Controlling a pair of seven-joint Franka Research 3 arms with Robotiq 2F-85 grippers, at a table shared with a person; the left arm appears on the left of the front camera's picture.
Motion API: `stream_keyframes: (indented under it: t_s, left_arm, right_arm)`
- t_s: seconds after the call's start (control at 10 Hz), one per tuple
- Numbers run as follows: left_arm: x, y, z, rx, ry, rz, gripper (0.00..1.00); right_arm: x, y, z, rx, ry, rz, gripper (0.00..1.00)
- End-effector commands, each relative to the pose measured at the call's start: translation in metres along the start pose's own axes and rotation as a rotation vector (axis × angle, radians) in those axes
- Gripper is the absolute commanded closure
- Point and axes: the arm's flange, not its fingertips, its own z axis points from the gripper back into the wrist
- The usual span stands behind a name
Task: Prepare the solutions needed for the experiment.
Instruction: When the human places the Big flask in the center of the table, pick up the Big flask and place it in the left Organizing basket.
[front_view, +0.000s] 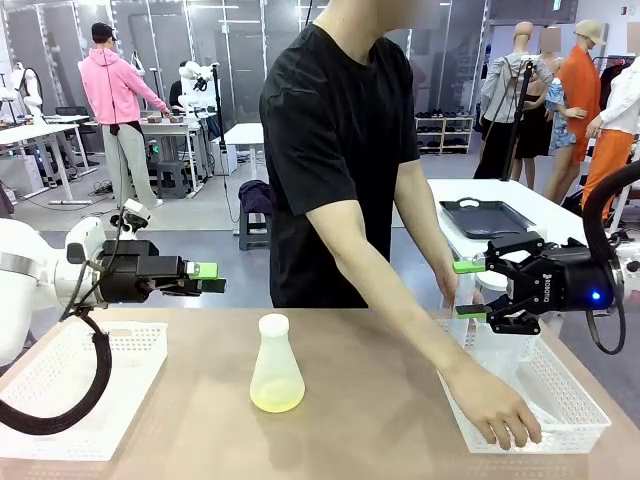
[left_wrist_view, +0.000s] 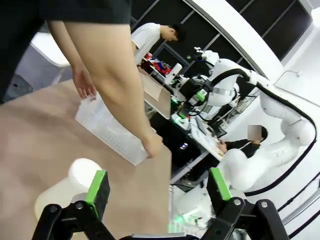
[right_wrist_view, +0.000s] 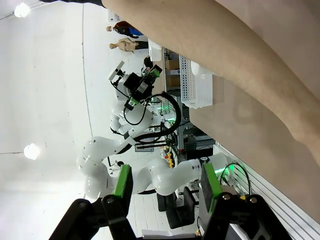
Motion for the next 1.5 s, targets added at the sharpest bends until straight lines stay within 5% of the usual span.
stream_keyframes:
  t_s: [0.0, 0.5, 1.4]
  left_arm:
    - [-0.004, 0.024, -0.010, 0.037, -0.023, -0.186, 0.00]
    - [-0.032, 0.077, -0.048, 0.024, -0.006, -0.444, 0.00]
    - [-0.044, 0.081, -0.045, 0.014, -0.014, -0.442, 0.00]
  right_arm:
    - [0.001, 0.001, 0.000, 0.013, -0.003, -0.001, 0.30]
    - [0.001, 0.001, 0.000, 0.013, -0.003, -0.001, 0.30]
    - [0.001, 0.001, 0.000, 0.013, -0.003, -0.001, 0.30]
